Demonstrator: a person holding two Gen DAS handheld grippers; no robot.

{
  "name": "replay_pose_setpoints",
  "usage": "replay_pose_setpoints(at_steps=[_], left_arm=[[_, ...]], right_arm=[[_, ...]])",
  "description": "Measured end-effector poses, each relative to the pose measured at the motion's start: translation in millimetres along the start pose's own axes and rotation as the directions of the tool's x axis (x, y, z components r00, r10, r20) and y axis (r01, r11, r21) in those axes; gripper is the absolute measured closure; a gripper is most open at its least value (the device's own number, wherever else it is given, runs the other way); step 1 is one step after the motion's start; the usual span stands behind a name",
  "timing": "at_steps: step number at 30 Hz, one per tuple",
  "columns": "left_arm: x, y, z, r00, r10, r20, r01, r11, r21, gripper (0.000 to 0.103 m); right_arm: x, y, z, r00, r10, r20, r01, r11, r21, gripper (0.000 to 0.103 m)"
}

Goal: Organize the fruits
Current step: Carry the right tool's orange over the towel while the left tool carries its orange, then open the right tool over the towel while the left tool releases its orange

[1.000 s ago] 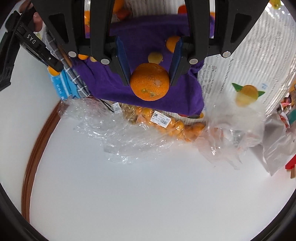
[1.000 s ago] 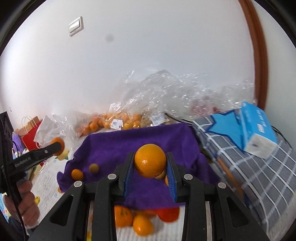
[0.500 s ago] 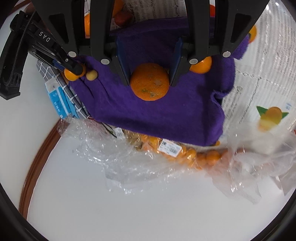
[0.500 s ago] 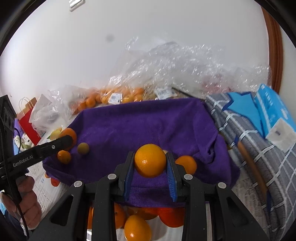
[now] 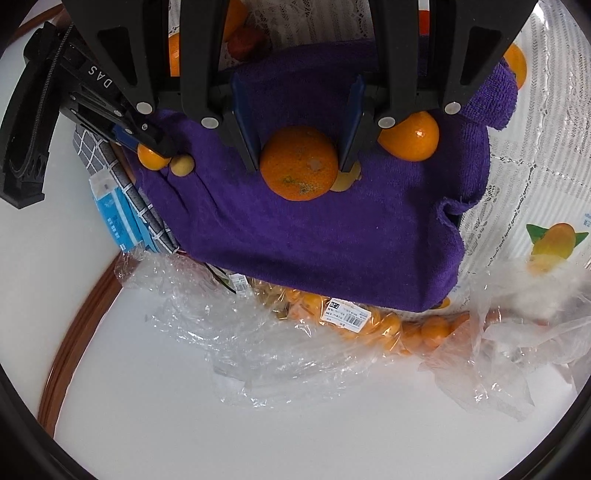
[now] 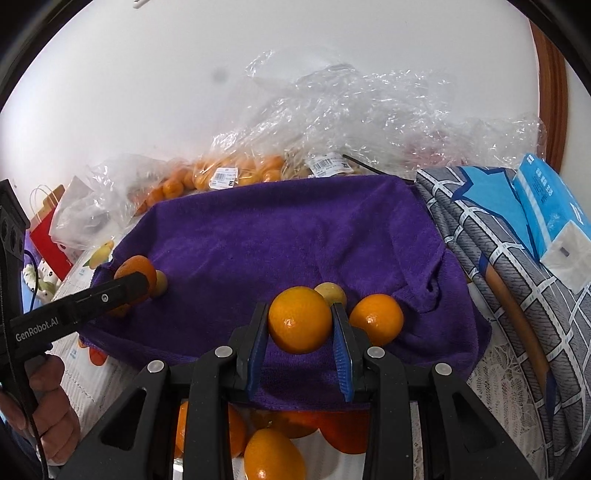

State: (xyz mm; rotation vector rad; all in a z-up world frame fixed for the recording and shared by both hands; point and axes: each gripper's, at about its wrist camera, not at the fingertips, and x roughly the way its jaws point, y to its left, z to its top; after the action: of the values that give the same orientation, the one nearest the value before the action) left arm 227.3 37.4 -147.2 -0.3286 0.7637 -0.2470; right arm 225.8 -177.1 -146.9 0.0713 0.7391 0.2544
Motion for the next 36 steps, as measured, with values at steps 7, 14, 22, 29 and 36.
replay_pose_setpoints(at_steps=[7,14,22,29,36], left_arm=[[2.3,1.3,-0.5,1.0,0.005,-0.011,-0.005,1.0,0.007,0.063],[3.0,-1.2,-1.4,1.0,0.011,-0.011,-0.01,1.0,0.025,0.063],[4.0,0.0,-0.4,1.0,0.008,-0.012,-0.007,1.0,0.025,0.063],[4.4,0.6,-0.5,1.0,0.01,-0.01,-0.009,1.0,0.028,0.063],[3.3,0.3,-1.3,1.0,0.01,-0.004,-0.01,1.0,0.027,0.063]], right_arm=[[3.4,1.2,-0.5,1.0,-0.013,-0.012,0.013,1.0,-0.011,0.07],[4.2,4.2,-2.1,1.0,-0.02,-0.017,0.02,0.999,-0.03,0.07],[4.9,3.0,-2.0,1.0,-0.019,-0.02,0.019,1.0,-0.021,0.07],[1.1,3.3,-2.0,1.0,-0.026,0.001,0.026,0.999,-0.029,0.07],[-4.7,-1.8,-0.5,0.999,-0.036,0.021,0.036,0.999,-0.008,0.068]])
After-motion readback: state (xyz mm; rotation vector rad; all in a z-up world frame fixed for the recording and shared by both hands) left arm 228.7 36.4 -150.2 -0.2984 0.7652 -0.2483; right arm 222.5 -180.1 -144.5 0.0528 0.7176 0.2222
